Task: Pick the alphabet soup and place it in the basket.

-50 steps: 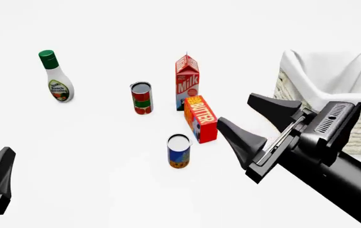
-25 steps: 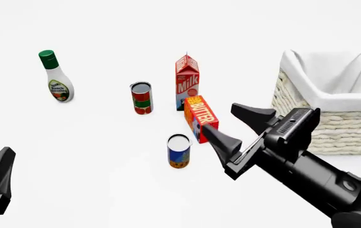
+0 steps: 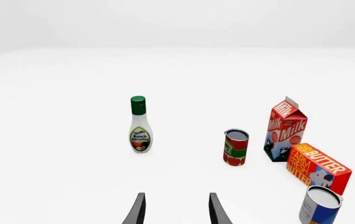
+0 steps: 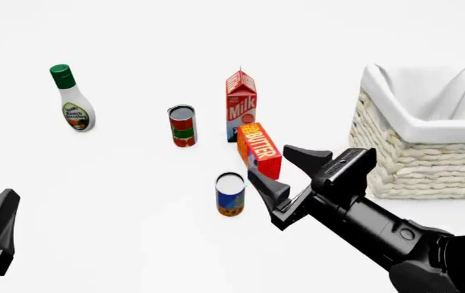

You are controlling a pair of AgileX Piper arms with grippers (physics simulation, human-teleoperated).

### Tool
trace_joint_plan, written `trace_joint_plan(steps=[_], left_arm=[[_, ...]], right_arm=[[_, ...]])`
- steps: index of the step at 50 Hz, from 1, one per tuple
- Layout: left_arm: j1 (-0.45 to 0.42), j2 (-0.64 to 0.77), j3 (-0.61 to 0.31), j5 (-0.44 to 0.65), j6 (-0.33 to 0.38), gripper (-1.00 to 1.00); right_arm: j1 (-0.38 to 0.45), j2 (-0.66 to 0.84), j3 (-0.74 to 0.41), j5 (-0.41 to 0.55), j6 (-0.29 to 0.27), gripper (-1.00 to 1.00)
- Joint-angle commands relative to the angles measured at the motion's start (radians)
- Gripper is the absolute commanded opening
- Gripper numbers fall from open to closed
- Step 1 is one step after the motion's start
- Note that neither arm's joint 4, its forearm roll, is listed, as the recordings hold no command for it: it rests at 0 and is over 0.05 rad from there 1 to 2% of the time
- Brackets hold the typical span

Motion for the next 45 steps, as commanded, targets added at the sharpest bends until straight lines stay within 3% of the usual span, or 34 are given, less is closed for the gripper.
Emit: trace_joint_plan(steps=[1,45], left_arm=[[0.000,0.000,0.000,0.000,0.000,1.00],[0.000,0.000,0.000,0.000,0.000,1.00]], right_arm=[[-0.005,0.095,-0.019,-0.052,0.012,1.00],[-0.010,0.352,-0.149,-0.102,0.044,1.00]])
